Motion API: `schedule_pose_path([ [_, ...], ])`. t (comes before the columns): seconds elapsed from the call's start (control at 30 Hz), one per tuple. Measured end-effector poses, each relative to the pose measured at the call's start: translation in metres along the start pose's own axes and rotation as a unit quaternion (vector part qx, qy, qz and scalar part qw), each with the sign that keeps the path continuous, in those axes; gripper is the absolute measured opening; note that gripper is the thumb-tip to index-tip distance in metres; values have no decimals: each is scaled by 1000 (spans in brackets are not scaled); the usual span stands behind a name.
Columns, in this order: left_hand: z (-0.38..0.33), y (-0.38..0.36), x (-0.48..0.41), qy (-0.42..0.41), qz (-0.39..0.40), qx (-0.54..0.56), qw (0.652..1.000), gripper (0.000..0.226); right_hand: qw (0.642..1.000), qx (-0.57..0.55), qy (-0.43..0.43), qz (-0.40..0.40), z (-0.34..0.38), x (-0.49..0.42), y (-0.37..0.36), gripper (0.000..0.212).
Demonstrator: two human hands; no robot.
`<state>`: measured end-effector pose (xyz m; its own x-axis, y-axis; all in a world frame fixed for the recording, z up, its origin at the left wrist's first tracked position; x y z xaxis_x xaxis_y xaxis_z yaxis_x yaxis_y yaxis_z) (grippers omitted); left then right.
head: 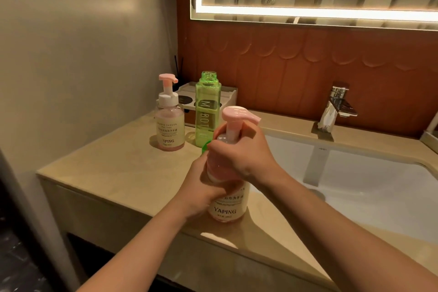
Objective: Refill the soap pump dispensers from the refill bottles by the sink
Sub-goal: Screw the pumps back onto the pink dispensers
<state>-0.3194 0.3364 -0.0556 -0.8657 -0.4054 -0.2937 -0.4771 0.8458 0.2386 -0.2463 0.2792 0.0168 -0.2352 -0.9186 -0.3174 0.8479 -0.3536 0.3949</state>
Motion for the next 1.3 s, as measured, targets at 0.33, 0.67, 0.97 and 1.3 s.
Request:
schedule_pose_path([
  [0.33,-6,2,13,10,-70,-39,997,65,996,33,-65,60,0,-4,-7,23],
  [0.67,-6,34,33,5,-95,-57,994,68,959,72,1,274,17,5,-22,24],
  [0.97,0,73,47,5,-136,-71,988,70,955,148,27,255,13,-25,-47,50],
  [1.3,13,136,43,21,-238,-40,970,73,925,330,-143,122,-36,-41,-10,49],
])
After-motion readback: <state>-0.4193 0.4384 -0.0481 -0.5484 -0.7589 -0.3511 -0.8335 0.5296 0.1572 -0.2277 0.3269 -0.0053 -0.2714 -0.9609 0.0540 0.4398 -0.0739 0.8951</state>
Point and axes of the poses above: each hand's wrist, its own x-axis away from the middle knuckle, its own y-axis out of the back of the hand, z = x × y, the point moved 5 cm from there along -x, towards the middle knuckle, and after that the axes turned 14 degrees about z, right-handed, at the moved point
